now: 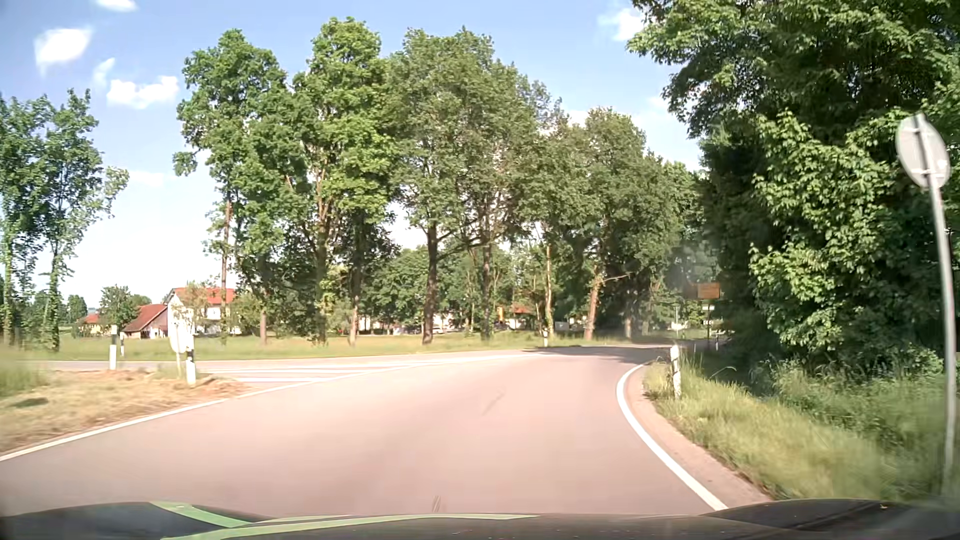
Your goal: Follow the waypoints while adhering to traffic rules and regulations
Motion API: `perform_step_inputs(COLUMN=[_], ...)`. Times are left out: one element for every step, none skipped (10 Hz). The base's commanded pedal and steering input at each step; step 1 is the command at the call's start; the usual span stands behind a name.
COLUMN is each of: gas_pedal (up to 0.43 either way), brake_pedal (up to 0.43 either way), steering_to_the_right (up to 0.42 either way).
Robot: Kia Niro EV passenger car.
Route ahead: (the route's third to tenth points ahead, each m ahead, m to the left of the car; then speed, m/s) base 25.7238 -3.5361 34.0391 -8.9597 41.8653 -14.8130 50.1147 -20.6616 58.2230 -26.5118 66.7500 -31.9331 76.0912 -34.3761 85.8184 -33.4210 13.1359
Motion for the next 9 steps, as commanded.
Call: perform_step_inputs(gas_pedal=[0.0,0.0,0.0,0.0,0.0,0.0,0.0,0.0,0.0], brake_pedal=[0.104,0.098,0.085,0.079,0.073,0.067,0.061,0.049,0.03], steering_to_the_right=[0.077,0.079,0.081,0.081,0.083,0.086,0.09,0.091,0.092])
